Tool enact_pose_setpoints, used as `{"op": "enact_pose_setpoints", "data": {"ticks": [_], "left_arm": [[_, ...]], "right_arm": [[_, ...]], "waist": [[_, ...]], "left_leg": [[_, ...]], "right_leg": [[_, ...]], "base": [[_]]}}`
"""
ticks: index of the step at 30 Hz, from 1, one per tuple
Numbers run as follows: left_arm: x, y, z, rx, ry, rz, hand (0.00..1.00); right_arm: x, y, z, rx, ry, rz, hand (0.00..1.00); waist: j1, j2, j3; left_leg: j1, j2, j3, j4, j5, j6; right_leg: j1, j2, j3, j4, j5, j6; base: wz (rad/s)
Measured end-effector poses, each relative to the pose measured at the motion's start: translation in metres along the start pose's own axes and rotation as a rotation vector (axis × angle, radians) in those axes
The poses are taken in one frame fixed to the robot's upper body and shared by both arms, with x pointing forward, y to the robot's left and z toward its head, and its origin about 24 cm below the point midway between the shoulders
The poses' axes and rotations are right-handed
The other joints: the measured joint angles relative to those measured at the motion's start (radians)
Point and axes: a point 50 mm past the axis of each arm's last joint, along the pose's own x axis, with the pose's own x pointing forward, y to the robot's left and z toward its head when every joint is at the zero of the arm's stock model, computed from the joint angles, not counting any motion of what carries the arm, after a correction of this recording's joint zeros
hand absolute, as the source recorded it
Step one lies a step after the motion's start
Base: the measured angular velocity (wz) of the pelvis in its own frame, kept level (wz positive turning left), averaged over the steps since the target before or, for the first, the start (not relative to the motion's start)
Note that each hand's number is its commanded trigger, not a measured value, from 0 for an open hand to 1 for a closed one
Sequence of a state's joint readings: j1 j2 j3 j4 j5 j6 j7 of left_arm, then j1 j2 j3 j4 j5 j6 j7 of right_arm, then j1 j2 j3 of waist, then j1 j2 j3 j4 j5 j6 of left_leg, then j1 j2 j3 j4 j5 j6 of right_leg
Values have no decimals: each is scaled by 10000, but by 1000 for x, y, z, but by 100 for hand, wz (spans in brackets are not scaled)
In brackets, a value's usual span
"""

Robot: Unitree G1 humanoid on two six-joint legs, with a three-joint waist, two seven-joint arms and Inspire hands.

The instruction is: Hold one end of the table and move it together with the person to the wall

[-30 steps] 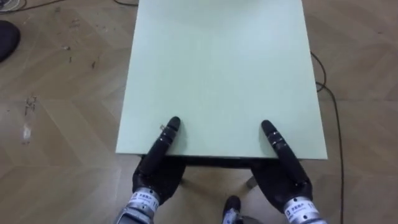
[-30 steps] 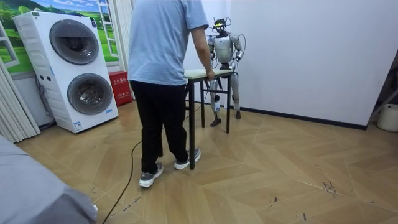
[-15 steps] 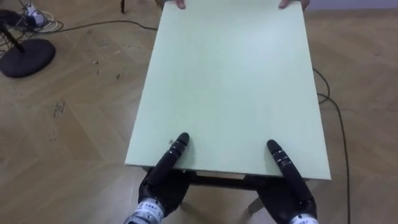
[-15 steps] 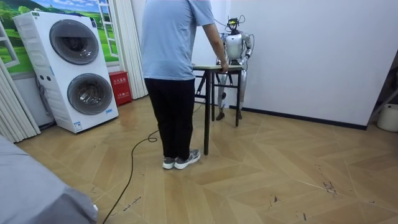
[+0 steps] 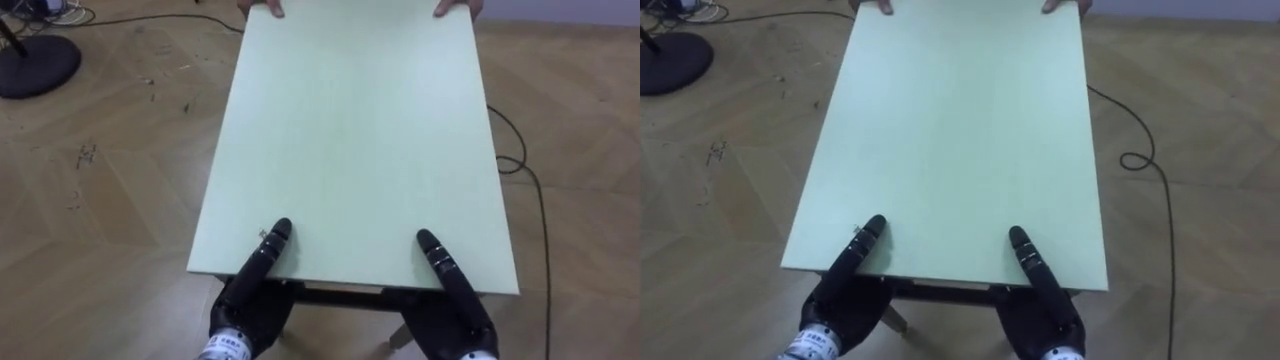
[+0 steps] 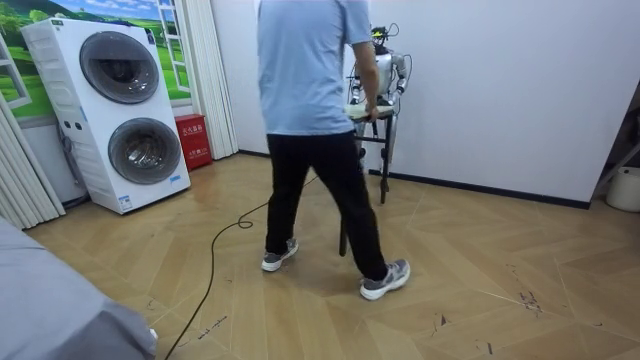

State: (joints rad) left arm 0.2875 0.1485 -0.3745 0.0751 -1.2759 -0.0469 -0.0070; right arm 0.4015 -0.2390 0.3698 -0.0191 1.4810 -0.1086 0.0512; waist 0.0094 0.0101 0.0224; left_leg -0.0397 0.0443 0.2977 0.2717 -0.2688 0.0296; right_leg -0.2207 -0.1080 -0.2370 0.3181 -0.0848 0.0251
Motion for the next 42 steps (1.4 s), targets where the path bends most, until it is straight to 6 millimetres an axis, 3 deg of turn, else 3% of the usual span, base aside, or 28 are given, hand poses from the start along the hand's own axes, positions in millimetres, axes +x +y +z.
{"op": "enact_pose_setpoints", "data": {"ticks": [6,10,15,17,20,23,25,27,32,34,36,38,39,40,42], "left_arm": [[-2,-1,1,-126,-153,-54,100],[-3,-3,5,-134,-320,-151,100],[-4,-2,6,-51,-349,-150,100],[-4,-2,5,-96,-342,-169,100],[-4,-2,5,-172,-312,-227,100],[-4,-2,5,-218,-305,-246,100],[-4,-3,5,-209,-289,-263,100],[-4,-3,4,-276,-288,-270,100],[-4,-4,3,-404,-310,-342,100],[-4,-4,2,-430,-308,-329,100],[-4,-4,2,-439,-298,-297,100],[-5,-3,2,-409,-298,-242,100],[-5,-2,3,-404,-333,-224,100],[-5,-2,3,-360,-315,-201,100],[-7,-1,2,-377,-283,-173,100]], "right_arm": [[3,4,1,-157,-21,191,100],[7,8,0,-207,-16,373,100],[6,6,-1,-179,-4,396,100],[6,6,-1,-197,5,404,100],[6,6,1,-245,-8,458,100],[6,7,1,-329,-29,503,100],[6,7,2,-349,-79,519,100],[7,8,3,-430,-105,573,100],[8,9,5,-625,-200,632,100],[8,9,5,-615,-195,627,100],[8,9,5,-642,-183,605,100],[8,9,3,-631,-117,567,100],[8,9,2,-669,-101,573,100],[7,8,2,-639,-111,532,100],[7,7,4,-650,-129,513,100]], "waist": [[280,2,3],[376,12,7],[538,236,40],[570,242,37],[455,245,34],[244,267,19],[-59,323,20],[-3,395,4],[265,524,10],[303,538,16],[395,569,39],[440,569,74],[468,557,76],[295,574,68],[98,587,59]], "left_leg": [[-39,54,-432,-43,18,-31],[-240,40,-961,-45,80,-87],[-380,47,-1684,-7,149,-157],[-517,55,-1713,6,231,-191],[-869,155,-1447,92,396,-215],[-1224,480,113,389,472,-172],[-1303,644,1148,490,598,-60],[-1334,643,1318,516,633,-6],[-1407,358,786,516,727,154],[-1390,135,518,460,803,285],[-1350,75,218,375,867,393],[-1378,-88,-450,423,888,435],[-1520,-240,-743,513,887,435],[-1658,-462,-1023,628,896,469],[-1719,-539,-926,628,933,483]], "right_leg": [[370,89,-142,-465,24,40],[505,99,-232,-632,-6,91],[893,63,-927,-833,-71,184],[920,25,-1010,-827,-132,204],[1007,-103,-1607,-810,-216,192],[1215,-231,-1922,-782,-434,247],[1484,-361,-2445,-780,-577,335],[1603,-448,-2712,-720,-643,399],[1666,-765,-2928,-202,-766,559],[1608,-1026,-2926,308,-850,563],[1288,-1273,-2866,1096,-873,543],[886,-1186,-2261,1093,-1309,374],[667,-955,-1929,380,-1276,231],[690,-969,-1731,431,-1044,325],[862,-1181,-2340,533,-1158,360]], "base": [[21],[38],[47],[56],[78],[95],[105],[65],[44],[44],[37],[41],[82],[97],[96]]}}
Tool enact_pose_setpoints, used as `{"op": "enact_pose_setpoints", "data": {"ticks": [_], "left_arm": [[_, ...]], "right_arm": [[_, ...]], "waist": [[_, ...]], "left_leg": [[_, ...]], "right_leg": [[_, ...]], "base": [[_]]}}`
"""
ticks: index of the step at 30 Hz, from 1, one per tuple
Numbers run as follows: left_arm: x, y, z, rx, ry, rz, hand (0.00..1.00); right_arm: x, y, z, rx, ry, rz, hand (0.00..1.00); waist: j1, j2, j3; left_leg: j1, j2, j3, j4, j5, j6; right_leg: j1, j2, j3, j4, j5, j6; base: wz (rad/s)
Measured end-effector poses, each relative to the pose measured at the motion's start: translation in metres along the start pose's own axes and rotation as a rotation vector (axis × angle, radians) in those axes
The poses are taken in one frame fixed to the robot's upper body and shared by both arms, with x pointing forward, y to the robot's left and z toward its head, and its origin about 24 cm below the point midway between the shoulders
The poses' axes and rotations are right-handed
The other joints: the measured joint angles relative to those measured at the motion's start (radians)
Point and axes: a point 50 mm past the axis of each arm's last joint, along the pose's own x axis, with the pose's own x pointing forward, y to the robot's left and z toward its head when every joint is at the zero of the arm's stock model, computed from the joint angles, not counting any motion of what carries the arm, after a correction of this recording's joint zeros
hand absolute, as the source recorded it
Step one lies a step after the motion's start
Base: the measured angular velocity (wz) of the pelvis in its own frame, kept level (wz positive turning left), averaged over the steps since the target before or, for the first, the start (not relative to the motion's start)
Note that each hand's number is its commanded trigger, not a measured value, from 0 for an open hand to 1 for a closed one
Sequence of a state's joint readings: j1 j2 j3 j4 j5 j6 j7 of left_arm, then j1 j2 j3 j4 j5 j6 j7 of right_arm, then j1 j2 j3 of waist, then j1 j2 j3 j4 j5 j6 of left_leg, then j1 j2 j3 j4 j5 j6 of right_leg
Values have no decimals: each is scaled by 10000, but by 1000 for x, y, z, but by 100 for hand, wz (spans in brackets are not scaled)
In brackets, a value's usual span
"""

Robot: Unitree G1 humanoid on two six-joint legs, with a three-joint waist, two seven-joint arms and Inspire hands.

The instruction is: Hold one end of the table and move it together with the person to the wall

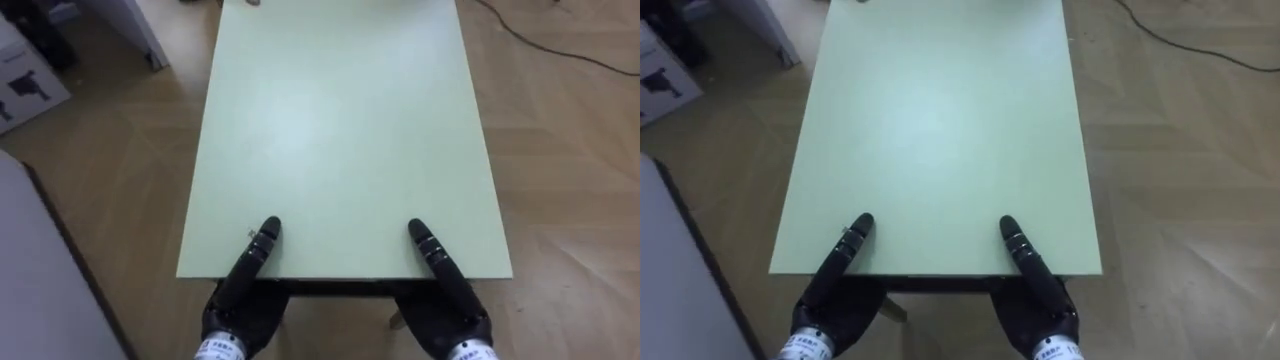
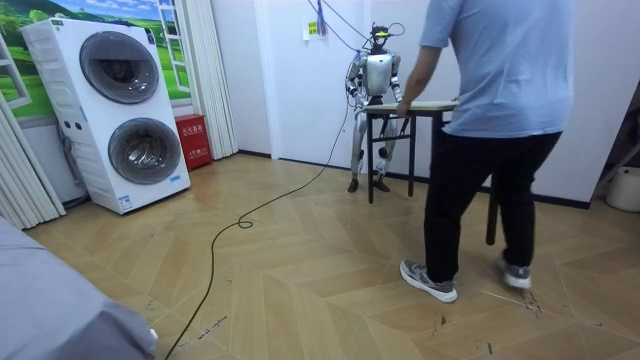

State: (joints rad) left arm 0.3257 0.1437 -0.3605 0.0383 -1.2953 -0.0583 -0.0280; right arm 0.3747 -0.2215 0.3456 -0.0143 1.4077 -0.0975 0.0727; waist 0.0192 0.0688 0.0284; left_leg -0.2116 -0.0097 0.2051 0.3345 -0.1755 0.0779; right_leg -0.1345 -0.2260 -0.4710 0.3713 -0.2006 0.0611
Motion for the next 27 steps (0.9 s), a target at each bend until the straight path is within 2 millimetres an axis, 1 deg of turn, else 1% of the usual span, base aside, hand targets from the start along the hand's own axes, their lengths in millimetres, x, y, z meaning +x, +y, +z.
{"op": "enact_pose_setpoints", "data": {"ticks": [1,2,3,4,5,6,7,8,9,10,11,12,13,15,16,18,20,22,23,24,25,26,27], "left_arm": [[0,0,0,-1,-8,-13,100],[0,0,0,2,-8,-12,100],[0,0,0,-15,-50,-28,100],[1,-2,-1,-39,-93,-65,100],[1,-2,-1,-29,-119,-83,100],[2,-3,-1,9,-138,-148,100],[2,-4,-1,58,-148,-183,100],[2,-5,-1,97,-153,-164,100],[2,-5,-1,173,-159,-142,100],[2,-5,0,258,-204,-146,100],[2,-5,2,308,-241,-168,100],[1,-6,4,378,-263,-201,100],[1,-5,4,379,-249,-195,100],[1,-5,5,401,-246,-177,100],[0,-4,5,410,-240,-157,100],[0,-4,5,418,-220,-104,100],[0,-3,3,411,-154,-27,100],[0,-3,3,393,-118,41,100],[0,-4,3,384,-106,54,100],[1,-4,2,390,-90,45,100],[1,-5,3,399,-97,27,100],[1,-5,3,404,-101,13,100],[2,-6,4,439,-103,-31,100]], "right_arm": [[0,0,0,-10,-8,-3,100],[0,0,0,-5,1,3,100],[0,0,-1,21,10,17,100],[0,1,-1,68,-13,29,100],[0,1,-1,77,-19,35,100],[0,1,-1,84,-80,65,100],[0,1,-1,134,-107,55,100],[0,1,-1,148,-109,37,100],[0,1,-2,177,-92,49,100],[1,2,-4,231,-73,59,100],[1,2,-4,252,-74,58,100],[1,2,-4,297,-75,72,100],[1,2,-4,329,-69,65,100],[1,2,-4,468,-28,45,100],[0,1,-5,453,14,35,100],[0,1,-4,397,36,21,100],[-1,-1,-3,367,59,-68,100],[-1,-1,-3,364,65,-130,100],[-1,-1,-3,360,63,-138,100],[-1,-2,-1,307,46,-167,100],[-1,-2,-1,307,29,-165,100],[-1,-2,-1,308,23,-153,100],[0,-1,0,299,4,-114,100]], "waist": [[-101,-7,5],[-128,-22,6],[-232,-91,8],[-382,-183,5],[-441,-226,4],[-489,-268,12],[-476,-281,9],[-457,-283,10],[-408,-322,27],[-337,-394,22],[-304,-437,16],[-233,-506,16],[-160,-545,19],[-126,-589,16],[-110,-600,17],[-65,-601,18],[-28,-603,19],[-10,-609,21],[-25,-609,20],[-54,-607,20],[-81,-603,17],[-87,-598,15],[-92,-590,10]], "left_leg": [[-70,-68,-146,-15,36,38],[-92,-126,-253,-37,59,66],[-98,-308,-585,-93,138,108],[-136,-494,-924,-96,184,151],[-156,-586,-1108,-58,210,166],[-222,-743,-1438,39,231,188],[-230,-840,-1725,79,238,200],[-227,-876,-1841,100,243,205],[-202,-912,-1978,103,252,210],[-197,-961,-2118,99,259,200],[-197,-996,-2209,94,269,184],[-202,-1041,-2366,84,288,154],[-196,-1058,-2497,87,301,131],[-200,-1097,-2729,87,342,66],[-205,-1086,-2804,85,368,26],[-238,-1061,-2841,88,406,-32],[-254,-1040,-2823,98,443,-72],[-354,-986,-2756,78,571,-122],[-384,-985,-2756,68,604,-128],[-457,-927,-2646,68,656,-138],[-587,-791,-2188,103,684,-110],[-666,-678,-1843,115,708,-70],[-788,-500,-1251,116,753,0]], "right_leg": [[126,-20,-125,139,-94,85],[221,-22,-112,143,-136,134],[376,0,57,114,-240,229],[490,32,367,83,-355,336],[523,53,586,81,-406,384],[592,77,880,90,-447,444],[651,128,1137,130,-448,439],[683,143,1231,165,-454,427],[648,188,1539,237,-498,350],[749,304,1959,73,-540,275],[843,369,2130,-83,-543,267],[993,449,2248,-335,-543,259],[1173,530,2257,-598,-527,232],[1461,666,2298,-993,-487,170],[1577,794,2482,-1159,-460,125],[1643,911,2798,-1201,-466,109],[1809,988,2795,-1281,-499,50],[1886,1119,2790,-1345,-546,-100],[1901,1153,2797,-1345,-560,-128],[1912,1226,2831,-1343,-579,-207],[1893,1297,2827,-1347,-610,-272],[1865,1333,2823,-1349,-628,-303],[1840,1414,2792,-1369,-646,-335]], "base": [[87],[103],[107],[104],[96],[81],[75],[58],[49],[47],[44],[41],[38],[47],[50],[47],[53],[57],[64],[63],[63],[60],[55]]}}
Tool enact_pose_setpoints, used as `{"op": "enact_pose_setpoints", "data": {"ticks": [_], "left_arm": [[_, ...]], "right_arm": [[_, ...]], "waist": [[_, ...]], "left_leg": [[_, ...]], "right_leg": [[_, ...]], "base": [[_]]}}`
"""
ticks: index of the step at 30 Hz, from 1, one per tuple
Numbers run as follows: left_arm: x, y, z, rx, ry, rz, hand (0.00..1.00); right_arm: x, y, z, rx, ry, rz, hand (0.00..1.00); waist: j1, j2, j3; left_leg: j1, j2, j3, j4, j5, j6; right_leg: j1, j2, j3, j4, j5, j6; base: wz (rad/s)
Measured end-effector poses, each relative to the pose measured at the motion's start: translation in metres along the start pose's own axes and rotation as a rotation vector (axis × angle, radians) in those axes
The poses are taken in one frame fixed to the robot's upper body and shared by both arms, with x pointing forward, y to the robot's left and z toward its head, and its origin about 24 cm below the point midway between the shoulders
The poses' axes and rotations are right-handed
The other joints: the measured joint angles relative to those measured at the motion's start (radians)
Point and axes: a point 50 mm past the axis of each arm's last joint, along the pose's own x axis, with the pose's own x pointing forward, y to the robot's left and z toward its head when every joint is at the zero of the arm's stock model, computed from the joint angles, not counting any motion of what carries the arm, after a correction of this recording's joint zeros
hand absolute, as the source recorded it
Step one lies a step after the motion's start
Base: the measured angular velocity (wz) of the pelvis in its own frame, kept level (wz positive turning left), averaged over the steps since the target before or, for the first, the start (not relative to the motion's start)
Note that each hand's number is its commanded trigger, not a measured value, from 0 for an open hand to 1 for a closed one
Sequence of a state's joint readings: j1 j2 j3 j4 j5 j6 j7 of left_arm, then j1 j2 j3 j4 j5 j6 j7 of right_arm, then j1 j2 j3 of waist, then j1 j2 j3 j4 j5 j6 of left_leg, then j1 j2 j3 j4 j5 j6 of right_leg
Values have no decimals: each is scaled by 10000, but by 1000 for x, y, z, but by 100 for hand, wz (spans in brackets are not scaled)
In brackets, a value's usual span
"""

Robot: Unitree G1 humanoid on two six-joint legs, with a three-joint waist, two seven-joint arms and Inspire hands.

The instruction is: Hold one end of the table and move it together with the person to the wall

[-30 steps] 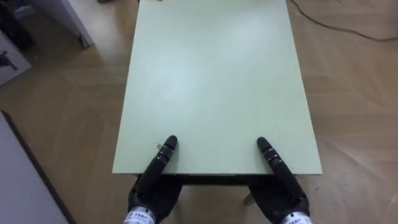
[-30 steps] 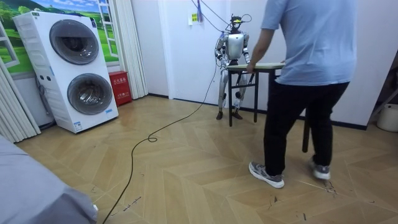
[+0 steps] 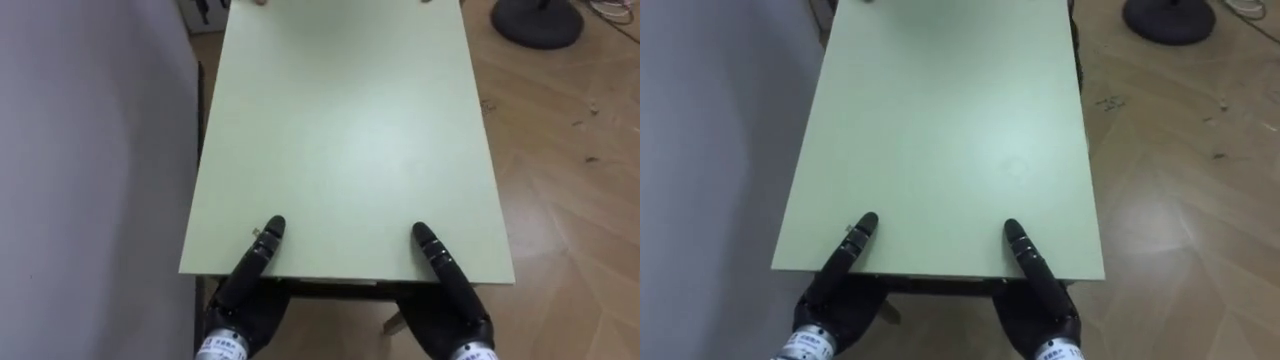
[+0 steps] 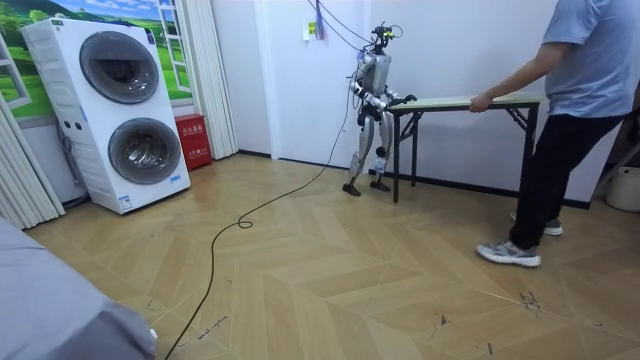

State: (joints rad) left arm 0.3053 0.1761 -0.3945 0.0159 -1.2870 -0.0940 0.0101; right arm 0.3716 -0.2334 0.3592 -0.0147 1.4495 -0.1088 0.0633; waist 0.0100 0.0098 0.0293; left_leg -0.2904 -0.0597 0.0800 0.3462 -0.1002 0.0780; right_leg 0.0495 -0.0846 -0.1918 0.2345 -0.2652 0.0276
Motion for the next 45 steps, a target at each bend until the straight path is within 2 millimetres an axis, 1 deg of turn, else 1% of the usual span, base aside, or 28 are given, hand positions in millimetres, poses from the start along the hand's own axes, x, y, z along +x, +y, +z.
{"op": "enact_pose_setpoints", "data": {"ticks": [1,3,4,5,7,9,12,14,16,17,18,19,20,23,26,27,29,31,33,36,37,39,40,41,42,43,44,45], "left_arm": [[0,-1,0,-8,-4,-22,100],[1,-1,-1,-109,16,-20,100],[1,-1,-2,-189,32,-14,100],[1,-1,-2,-224,40,0,100],[0,-1,-2,-243,47,48,100],[0,0,-1,-211,38,82,100],[0,0,-2,-220,103,146,100],[0,0,-3,-256,152,177,100],[0,2,-3,-284,162,300,100],[0,2,-3,-304,152,317,100],[0,2,-2,-324,96,346,100],[0,2,-2,-364,57,355,100],[-1,4,-4,-392,126,456,100],[-4,6,-7,-481,155,579,100],[-5,14,-9,-345,208,907,100],[-5,18,-9,-286,246,1048,100],[-5,20,-10,-233,265,1147,100],[-5,28,-9,-19,233,1335,100],[-4,35,-9,164,246,1483,100],[-2,37,-7,418,164,1437,100],[-2,37,-7,456,169,1440,96],[-3,39,-7,465,176,1405,77],[-3,40,-7,444,185,1386,62],[-3,40,-7,437,193,1365,50],[-3,41,-7,444,210,1350,30],[-2,42,-8,451,239,1319,11],[-2,42,-8,451,255,1290,0],[-3,43,-8,851,350,1268,0]], "right_arm": [[1,1,1,-15,-10,31,100],[2,1,2,-99,-8,75,100],[2,2,3,-144,-9,107,100],[3,2,3,-172,-10,109,100],[2,2,4,-240,27,48,100],[2,1,3,-202,50,4,100],[2,2,1,-115,45,-45,100],[2,1,2,-124,34,-74,100],[3,0,0,-91,111,-221,100],[2,0,0,-132,127,-249,100],[3,1,-1,-193,143,-236,100],[5,2,0,-276,136,-199,100],[3,1,0,-299,123,-291,100],[3,0,0,-347,199,-320,100],[3,-5,-3,-490,320,-498,100],[4,-7,-6,-479,359,-587,100],[5,-9,-8,-556,382,-613,100],[8,-15,-13,-580,464,-725,100],[9,-20,-17,-509,612,-840,100],[9,-21,-20,-354,639,-840,100],[10,-21,-21,-312,649,-849,100],[9,-21,-22,-273,680,-869,100],[9,-21,-22,-258,677,-868,100],[9,-21,-22,-247,681,-870,86],[9,-21,-23,-221,707,-873,73],[10,-21,-23,-201,700,-878,50],[10,-21,-23,-189,695,-878,12],[10,-21,-22,-197,669,-886,0]], "waist": [[30,0,-1],[200,22,-11],[274,68,-14],[287,93,-17],[384,157,-32],[448,190,-31],[427,208,-30],[423,198,-32],[547,208,-30],[560,216,-26],[587,215,-26],[628,221,-21],[566,285,-67],[565,281,-71],[489,256,-62],[428,229,-55],[429,181,-61],[404,43,-74],[408,3,-56],[457,6,-58],[461,11,-59],[462,21,-65],[459,22,-65],[463,22,-66],[464,28,-70],[464,34,-74],[476,37,-75],[499,48,-80]], "left_leg": [[-31,113,294,-5,12,19],[-31,161,301,-4,28,-14],[-32,162,278,-12,37,-31],[-33,161,277,-16,39,-34],[-33,155,279,-37,40,-34],[-35,136,288,-41,37,-26],[-33,126,415,-25,6,59],[12,139,463,-51,-4,135],[213,116,424,-117,-28,180],[247,113,391,-129,-33,185],[239,95,354,-152,-38,191],[219,51,372,-167,-38,189],[251,-5,330,-192,-39,183],[324,-21,447,-295,-33,180],[530,-43,555,-427,-33,190],[612,-48,605,-452,-47,211],[668,-49,624,-495,-52,217],[798,-40,708,-599,-52,217],[914,-46,723,-629,-69,221],[924,-45,739,-637,-99,227],[925,-46,750,-639,-105,236],[932,-46,756,-641,-114,252],[932,-45,754,-640,-118,259],[936,-45,757,-640,-121,263],[942,-45,762,-638,-127,272],[944,-47,764,-639,-131,278],[946,-47,772,-639,-133,282],[953,-45,799,-638,-145,298]], "right_leg": [[10,60,-12,4,-23,-39],[7,115,-9,18,-29,-51],[16,131,-44,18,-29,-51],[19,133,-66,23,-29,-50],[23,126,-231,79,-29,-47],[20,94,-392,150,-28,-45],[13,42,-587,393,-33,-34],[13,-31,-568,555,-79,44],[-121,-146,-489,1008,-162,181],[-160,-156,-436,1104,-200,231],[-274,-106,-135,848,-293,278],[-519,-76,-35,313,-277,165],[-571,-119,-248,451,-234,98],[-538,-157,-312,484,-240,92],[-378,-197,-329,551,-219,120],[-314,-210,-322,546,-215,127],[-293,-212,-309,548,-193,149],[-251,-223,-234,552,-188,149],[-125,-222,-220,515,-162,142],[-96,-207,-227,437,-114,171],[-82,-206,-240,398,-100,177],[-82,-207,-248,401,-82,193],[-82,-212,-313,406,-68,210],[-82,-214,-324,405,-63,216],[-80,-217,-319,404,-54,225],[-79,-221,-319,404,-46,230],[-79,-224,-318,402,-45,231],[-80,-232,-313,393,-41,237]], "base": [[45],[15],[7],[12],[13],[13],[23],[19],[-2],[-7],[-6],[6],[7],[3],[1],[0],[-3],[-10],[-3],[0],[0],[-2],[0],[0],[0],[0],[0],[-3]]}}
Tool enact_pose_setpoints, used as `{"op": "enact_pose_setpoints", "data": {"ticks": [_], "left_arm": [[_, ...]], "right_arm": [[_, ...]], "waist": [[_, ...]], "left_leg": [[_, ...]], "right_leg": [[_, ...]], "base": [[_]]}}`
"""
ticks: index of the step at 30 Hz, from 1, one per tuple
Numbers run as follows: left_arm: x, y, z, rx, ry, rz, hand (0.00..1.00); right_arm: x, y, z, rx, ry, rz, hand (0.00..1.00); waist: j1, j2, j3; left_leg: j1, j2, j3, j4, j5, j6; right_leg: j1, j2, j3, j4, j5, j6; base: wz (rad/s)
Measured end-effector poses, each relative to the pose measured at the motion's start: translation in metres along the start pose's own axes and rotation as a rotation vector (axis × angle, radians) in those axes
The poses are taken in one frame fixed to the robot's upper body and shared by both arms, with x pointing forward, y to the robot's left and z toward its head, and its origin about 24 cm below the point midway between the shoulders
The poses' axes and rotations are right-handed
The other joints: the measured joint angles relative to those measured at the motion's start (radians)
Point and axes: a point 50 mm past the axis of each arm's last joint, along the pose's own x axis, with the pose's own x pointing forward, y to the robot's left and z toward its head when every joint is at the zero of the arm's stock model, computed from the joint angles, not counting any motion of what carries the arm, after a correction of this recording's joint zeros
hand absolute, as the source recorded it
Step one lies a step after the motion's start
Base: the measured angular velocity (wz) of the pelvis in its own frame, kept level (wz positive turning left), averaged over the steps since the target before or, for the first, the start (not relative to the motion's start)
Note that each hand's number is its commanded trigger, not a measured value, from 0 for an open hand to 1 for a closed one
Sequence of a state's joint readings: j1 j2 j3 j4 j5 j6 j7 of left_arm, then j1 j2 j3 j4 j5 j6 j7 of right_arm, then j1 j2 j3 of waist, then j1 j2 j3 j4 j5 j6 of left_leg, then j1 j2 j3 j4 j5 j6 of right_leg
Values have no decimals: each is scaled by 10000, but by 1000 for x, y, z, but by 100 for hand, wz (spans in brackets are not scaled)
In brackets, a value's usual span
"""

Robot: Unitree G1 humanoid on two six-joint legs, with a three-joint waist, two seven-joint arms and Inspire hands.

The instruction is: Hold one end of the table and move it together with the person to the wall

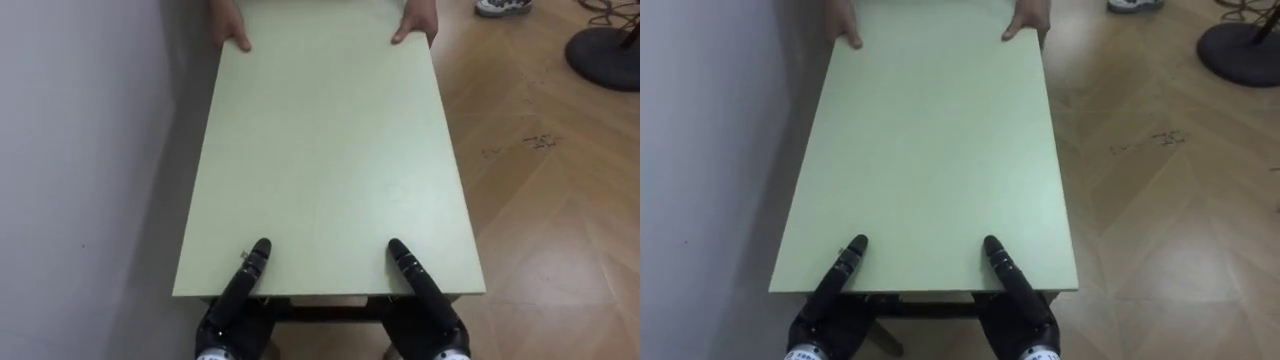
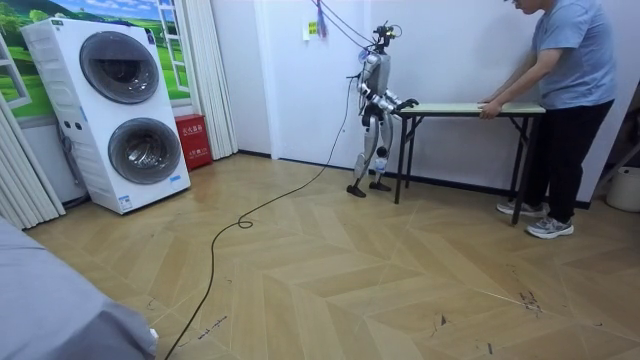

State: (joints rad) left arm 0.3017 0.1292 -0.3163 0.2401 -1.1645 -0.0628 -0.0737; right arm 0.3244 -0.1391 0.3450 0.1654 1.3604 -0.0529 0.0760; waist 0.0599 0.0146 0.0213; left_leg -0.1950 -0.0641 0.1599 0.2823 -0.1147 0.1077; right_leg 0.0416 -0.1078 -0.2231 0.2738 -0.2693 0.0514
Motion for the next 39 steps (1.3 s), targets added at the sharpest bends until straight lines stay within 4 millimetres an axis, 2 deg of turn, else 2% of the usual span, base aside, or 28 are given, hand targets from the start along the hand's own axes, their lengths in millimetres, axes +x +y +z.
{"op": "enact_pose_setpoints", "data": {"ticks": [4,6,8,14,19,24,30,36,39], "left_arm": [[-1,3,-2,1833,487,-394,0],[1,3,-4,2188,666,-546,0],[4,2,-3,2572,766,-680,0],[5,-1,-3,2990,1128,-1239,0],[5,-3,-5,3073,1464,-1650,0],[5,-7,-2,3220,1601,-2256,0],[3,-10,-6,3487,1907,-3081,0],[2,-10,-9,5356,2440,-3500,0],[2,-8,-8,6606,2757,-3554,0]], "right_arm": [[1,-1,3,-92,131,170,0],[0,-3,3,-288,216,298,0],[-1,-3,4,-609,314,528,0],[-3,-1,3,-779,589,1293,0],[-7,-1,2,-710,771,1980,0],[-9,0,-1,-629,1015,2395,0],[-10,-2,0,-1291,1186,2523,0],[-11,-6,-2,-2666,1680,2859,0],[-12,-7,-2,-3625,2066,3122,0]], "waist": [[17,157,-15],[-17,298,-97],[-17,362,-108],[-196,213,-38],[-357,46,-73],[-546,54,-103],[-539,78,-122],[-525,25,-139],[-554,-6,-149]], "left_leg": [[149,-14,39,0,-67,42],[165,-14,78,8,-92,46],[187,-3,174,0,-91,49],[247,41,253,-100,-96,24],[152,94,227,55,-133,10],[154,152,232,107,-123,4],[185,182,243,84,-45,34],[270,186,272,45,-46,29],[275,188,226,67,-66,-3]], "right_leg": [[127,-42,2,-10,3,6],[128,-59,-17,-6,14,26],[124,-86,-27,-7,11,34],[116,-78,-28,-9,10,35],[77,-29,-8,-9,35,65],[84,14,-7,5,75,52],[90,33,-29,-3,87,32],[144,31,-44,-3,94,21],[193,20,-278,4,99,15]], "base": [[-6],[-12],[-15],[-8],[-3],[-1],[-1],[-1],[4]]}}
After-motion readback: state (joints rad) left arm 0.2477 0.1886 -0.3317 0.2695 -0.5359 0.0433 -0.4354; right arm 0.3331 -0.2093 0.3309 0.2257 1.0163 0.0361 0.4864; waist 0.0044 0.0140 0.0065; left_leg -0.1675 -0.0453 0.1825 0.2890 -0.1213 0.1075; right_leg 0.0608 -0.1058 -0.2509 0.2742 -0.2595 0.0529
